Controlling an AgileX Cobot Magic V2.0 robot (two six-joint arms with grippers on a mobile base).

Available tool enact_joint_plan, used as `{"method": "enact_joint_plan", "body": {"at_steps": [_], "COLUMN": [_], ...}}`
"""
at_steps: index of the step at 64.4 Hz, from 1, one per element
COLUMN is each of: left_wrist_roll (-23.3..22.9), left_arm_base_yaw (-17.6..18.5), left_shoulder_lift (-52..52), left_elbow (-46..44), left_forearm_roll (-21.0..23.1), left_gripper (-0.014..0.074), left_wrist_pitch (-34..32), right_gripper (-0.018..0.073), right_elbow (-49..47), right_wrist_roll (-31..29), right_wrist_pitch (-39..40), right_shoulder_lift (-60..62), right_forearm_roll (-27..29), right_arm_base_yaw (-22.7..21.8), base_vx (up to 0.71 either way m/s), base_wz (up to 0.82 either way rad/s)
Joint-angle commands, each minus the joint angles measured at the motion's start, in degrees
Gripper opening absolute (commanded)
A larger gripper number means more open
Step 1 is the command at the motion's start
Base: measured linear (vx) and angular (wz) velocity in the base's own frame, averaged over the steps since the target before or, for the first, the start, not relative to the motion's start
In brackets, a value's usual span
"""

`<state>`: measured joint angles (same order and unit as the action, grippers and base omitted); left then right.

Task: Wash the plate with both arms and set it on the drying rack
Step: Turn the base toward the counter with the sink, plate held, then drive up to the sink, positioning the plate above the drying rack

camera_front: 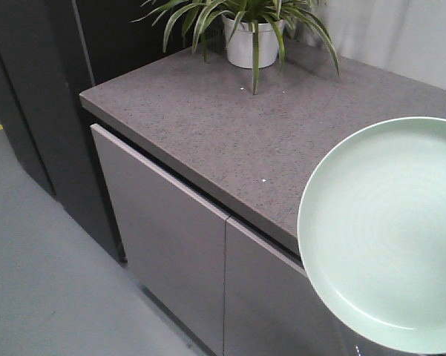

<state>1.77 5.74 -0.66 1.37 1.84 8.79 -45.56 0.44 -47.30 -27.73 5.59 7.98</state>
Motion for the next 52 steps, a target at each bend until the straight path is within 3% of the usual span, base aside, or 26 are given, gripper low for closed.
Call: {"method": "enact_joint_plan", "body": {"at_steps": [1, 52], "left_wrist_roll": [-0.6, -0.6], "left_arm_base_yaw": [0.0, 0.0], "left_shoulder_lift": [-0.9, -0.9], "left_elbow": [1.6, 1.6], "left_forearm_roll": [0.2, 0.2], "left_gripper": [0.0003, 0.0003], "left_wrist_pitch": [-4.2, -4.2], "right_gripper": [-0.0004, -0.0004], "right_elbow": [-1.4, -1.4], "right_wrist_roll": [-0.4, -0.4], "right_wrist_pitch": [4.4, 4.4], "right_shoulder_lift": [-0.4, -0.4], "right_forearm_roll": [0.0, 0.0], "right_arm_base_yaw": [-0.2, -0.2], "base_vx": [0.08, 0.09], "base_wz": [-0.32, -0.37]}}
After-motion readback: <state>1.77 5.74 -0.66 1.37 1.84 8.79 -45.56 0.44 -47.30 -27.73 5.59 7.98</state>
